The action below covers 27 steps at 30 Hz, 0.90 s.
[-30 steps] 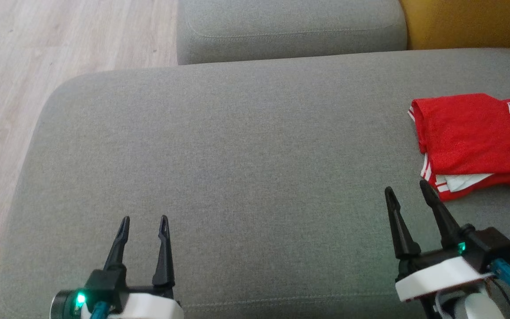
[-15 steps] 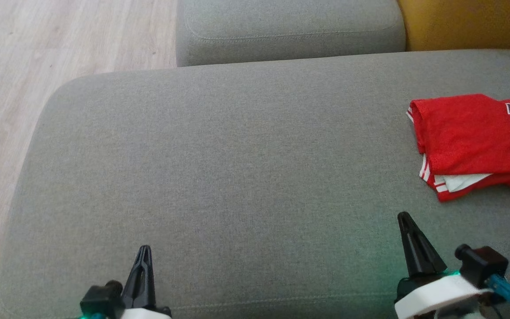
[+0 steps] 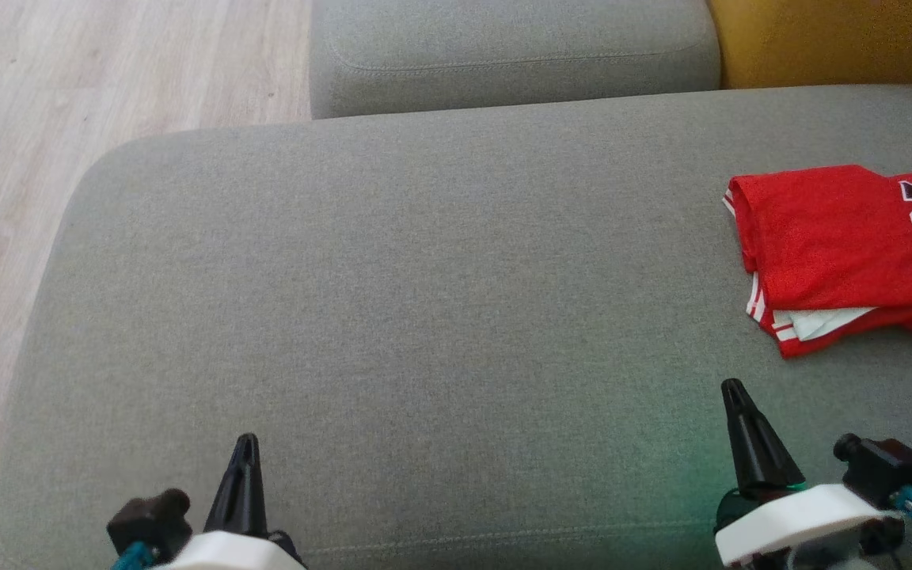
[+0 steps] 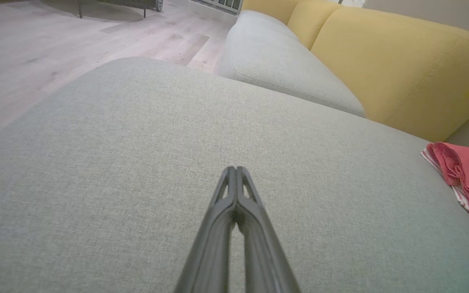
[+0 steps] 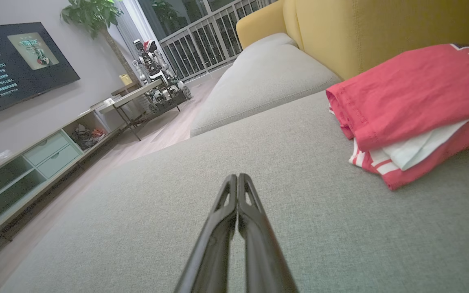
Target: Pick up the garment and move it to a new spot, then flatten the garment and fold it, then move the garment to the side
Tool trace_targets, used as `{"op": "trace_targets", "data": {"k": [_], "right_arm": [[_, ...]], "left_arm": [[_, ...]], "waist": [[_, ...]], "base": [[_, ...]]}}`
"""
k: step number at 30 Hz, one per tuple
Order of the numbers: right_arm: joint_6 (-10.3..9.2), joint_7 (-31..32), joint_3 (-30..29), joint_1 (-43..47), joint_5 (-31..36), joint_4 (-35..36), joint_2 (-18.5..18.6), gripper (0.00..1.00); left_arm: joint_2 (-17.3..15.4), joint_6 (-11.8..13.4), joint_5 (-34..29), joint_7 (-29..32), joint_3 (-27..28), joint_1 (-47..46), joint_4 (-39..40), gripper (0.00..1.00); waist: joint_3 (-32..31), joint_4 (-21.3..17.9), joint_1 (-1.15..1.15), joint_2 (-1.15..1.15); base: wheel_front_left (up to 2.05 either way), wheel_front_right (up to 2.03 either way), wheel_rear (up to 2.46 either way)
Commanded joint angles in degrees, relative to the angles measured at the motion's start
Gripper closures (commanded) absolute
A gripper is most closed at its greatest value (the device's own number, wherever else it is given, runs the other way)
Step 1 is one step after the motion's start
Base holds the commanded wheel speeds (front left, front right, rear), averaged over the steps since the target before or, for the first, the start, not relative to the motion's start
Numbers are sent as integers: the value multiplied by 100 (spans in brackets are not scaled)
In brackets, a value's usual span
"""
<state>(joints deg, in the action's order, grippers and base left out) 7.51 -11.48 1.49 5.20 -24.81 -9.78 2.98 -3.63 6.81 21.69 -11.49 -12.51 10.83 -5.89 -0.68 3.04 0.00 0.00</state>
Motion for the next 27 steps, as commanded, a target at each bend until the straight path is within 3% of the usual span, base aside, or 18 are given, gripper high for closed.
{"op": "trace_targets", "data": {"k": [1, 27], "right_arm": [[0, 37, -23, -312, -211, 146, 77, 100], [-1, 401, -124, -510, -1919, 10, 122, 100]], "left_arm": [[-61, -63, 204, 38, 101, -301, 137, 100], [-110, -406, 2010, 385, 437, -645, -95, 100]], "waist": [[1, -5, 0, 0], [23, -79, 0, 0]], "base": [[0, 0, 0], [0, 0, 0]]}}
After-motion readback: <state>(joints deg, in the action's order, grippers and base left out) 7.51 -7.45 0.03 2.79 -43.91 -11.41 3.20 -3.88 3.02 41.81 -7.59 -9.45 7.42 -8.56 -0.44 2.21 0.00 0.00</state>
